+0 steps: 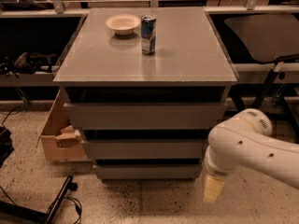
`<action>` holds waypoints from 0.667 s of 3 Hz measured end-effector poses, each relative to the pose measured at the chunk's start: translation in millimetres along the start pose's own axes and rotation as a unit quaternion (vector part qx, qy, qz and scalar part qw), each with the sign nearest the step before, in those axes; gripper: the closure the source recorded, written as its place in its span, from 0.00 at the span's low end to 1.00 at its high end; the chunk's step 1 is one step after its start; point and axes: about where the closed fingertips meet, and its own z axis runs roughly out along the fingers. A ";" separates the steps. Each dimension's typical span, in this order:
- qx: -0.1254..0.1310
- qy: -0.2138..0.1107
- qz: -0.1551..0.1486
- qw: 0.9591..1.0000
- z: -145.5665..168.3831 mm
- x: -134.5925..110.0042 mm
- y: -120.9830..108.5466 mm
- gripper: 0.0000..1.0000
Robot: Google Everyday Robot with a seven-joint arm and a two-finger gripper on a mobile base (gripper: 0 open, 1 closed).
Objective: Open middle drawer
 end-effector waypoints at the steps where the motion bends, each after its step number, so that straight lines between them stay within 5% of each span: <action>1: -0.021 0.019 0.004 1.000 68.7 8.0 2.2 0.00; 2: -0.020 0.019 0.004 1.000 68.4 8.0 2.2 0.00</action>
Offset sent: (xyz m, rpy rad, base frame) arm 0.0084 -0.0067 -0.0549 -0.0180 0.0363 -0.0114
